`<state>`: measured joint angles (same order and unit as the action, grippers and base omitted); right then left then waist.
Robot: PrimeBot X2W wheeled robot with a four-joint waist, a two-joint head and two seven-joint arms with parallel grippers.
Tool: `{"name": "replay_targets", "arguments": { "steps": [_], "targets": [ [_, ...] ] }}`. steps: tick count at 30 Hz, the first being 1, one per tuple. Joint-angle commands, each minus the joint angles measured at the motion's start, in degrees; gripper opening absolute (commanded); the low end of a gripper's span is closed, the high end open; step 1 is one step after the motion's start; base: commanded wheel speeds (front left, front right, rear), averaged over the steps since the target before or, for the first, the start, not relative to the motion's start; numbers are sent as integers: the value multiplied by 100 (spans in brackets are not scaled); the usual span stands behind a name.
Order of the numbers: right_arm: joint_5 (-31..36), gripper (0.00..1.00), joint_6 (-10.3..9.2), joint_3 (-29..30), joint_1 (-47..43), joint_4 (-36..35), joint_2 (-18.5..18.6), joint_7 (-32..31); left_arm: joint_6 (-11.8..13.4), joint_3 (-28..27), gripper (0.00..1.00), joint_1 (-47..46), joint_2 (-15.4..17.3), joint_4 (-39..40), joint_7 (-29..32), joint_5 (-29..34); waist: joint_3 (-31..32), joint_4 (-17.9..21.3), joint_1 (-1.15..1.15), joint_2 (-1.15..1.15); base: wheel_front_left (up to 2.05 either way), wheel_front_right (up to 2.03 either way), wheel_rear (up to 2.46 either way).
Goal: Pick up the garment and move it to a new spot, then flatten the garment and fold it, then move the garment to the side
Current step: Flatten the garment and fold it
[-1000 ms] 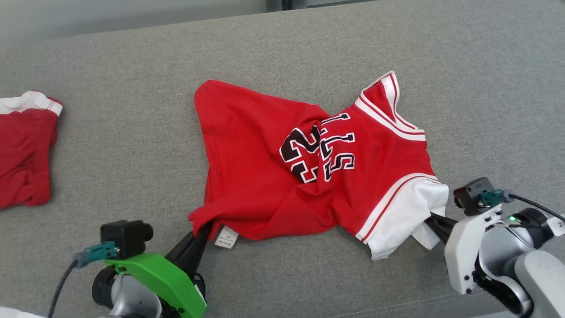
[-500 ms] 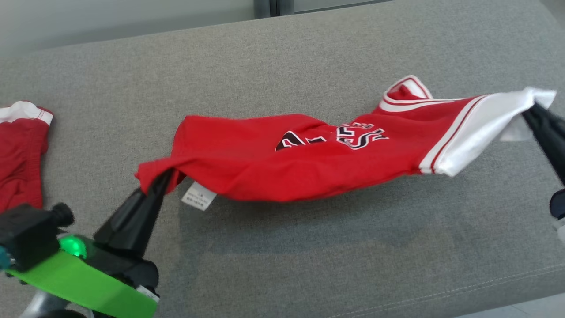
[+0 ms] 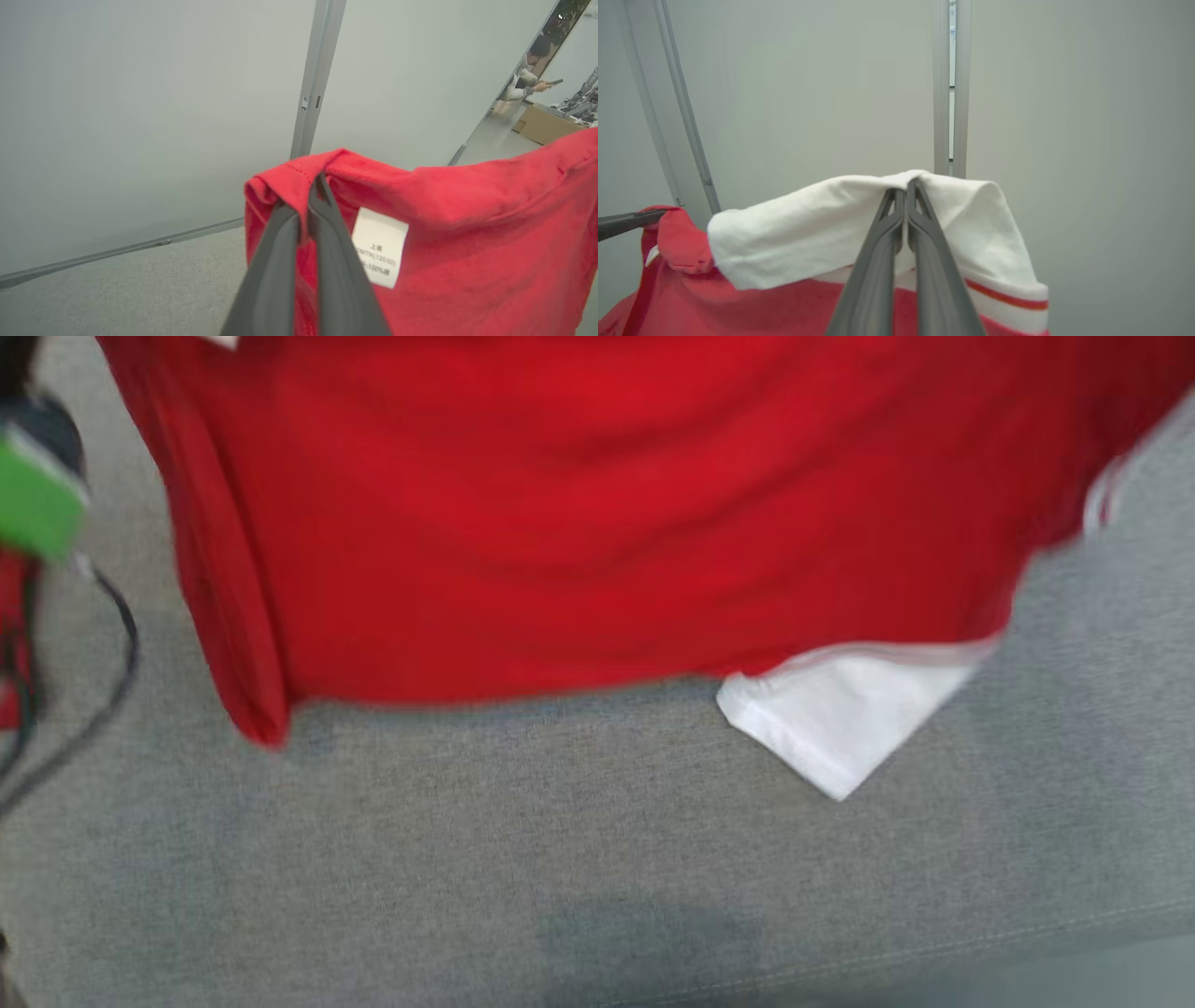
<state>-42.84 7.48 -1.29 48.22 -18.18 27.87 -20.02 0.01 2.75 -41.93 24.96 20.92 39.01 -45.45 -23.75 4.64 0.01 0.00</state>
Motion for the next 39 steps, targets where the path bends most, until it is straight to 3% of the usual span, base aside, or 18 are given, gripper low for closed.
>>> {"name": "replay_targets", "arguments": {
  "steps": [1, 2, 5, 10, 14, 18, 23, 28, 33, 39],
  "targets": [
    [399, 0, 0, -205, 1071, 792, -450, 331, -85, 192, 0, -893, 41, -812, -117, 389, -955, -292, -1, 0, 0, 0, 0],
    [399, 0, 0, -205, 1071, 792, -450, 331, -85, 192, 0, -893, 41, -812, -117, 389, -955, -292, -1, 0, 0, 0, 0],
    [1032, 0, 1, -381, 2317, 2108, -1193, 916, -200, 336, 0, -1969, -72, -1991, -561, 781, -1207, -279, -1, 0, 0, 0, 0],
    [2091, 0, 1, -29, 3998, 3861, -2089, 2189, -385, 367, 0, -3497, -219, -3540, -2232, 1499, -1432, -321, -1, 0, 0, 0, 0],
    [2445, 0, 0, 205, 4844, 4571, -2378, 3167, -594, 438, 0, -4243, -401, -4288, -3819, 1768, -1528, -343, -1, 0, 0, 0, 0],
    [2300, 0, 0, -85, 5029, 4800, -2444, 3411, -712, 621, 0, -4485, -324, -4799, -5026, 1881, -1845, -296, -1, 0, 0, 0, 0],
    [1962, 0, 0, -911, 4143, 4760, -2078, 3472, -755, 1156, 0, -3852, -261, -5177, -5404, 1571, -2245, -226, -1, 0, 0, 0, 0],
    [1336, 0, 1, -1458, 2522, 4176, -1572, 3524, -752, 1347, 0, -2587, -132, -5001, -5422, 1051, -2273, -116, -1, 0, 0, 0, 0],
    [901, 0, 1, -1393, 947, 3447, -1199, 3525, -755, 1766, 0, -1334, 48, -4705, -5405, 712, -2133, -26, -1, 0, 0, 0, 0],
    [939, 0, 0, -1435, -548, 2842, -678, 3528, -754, 1947, 0, -205, 204, -4297, -5399, 326, -1637, -36, -1, 0, 0, 0, 0]
  ]
}}
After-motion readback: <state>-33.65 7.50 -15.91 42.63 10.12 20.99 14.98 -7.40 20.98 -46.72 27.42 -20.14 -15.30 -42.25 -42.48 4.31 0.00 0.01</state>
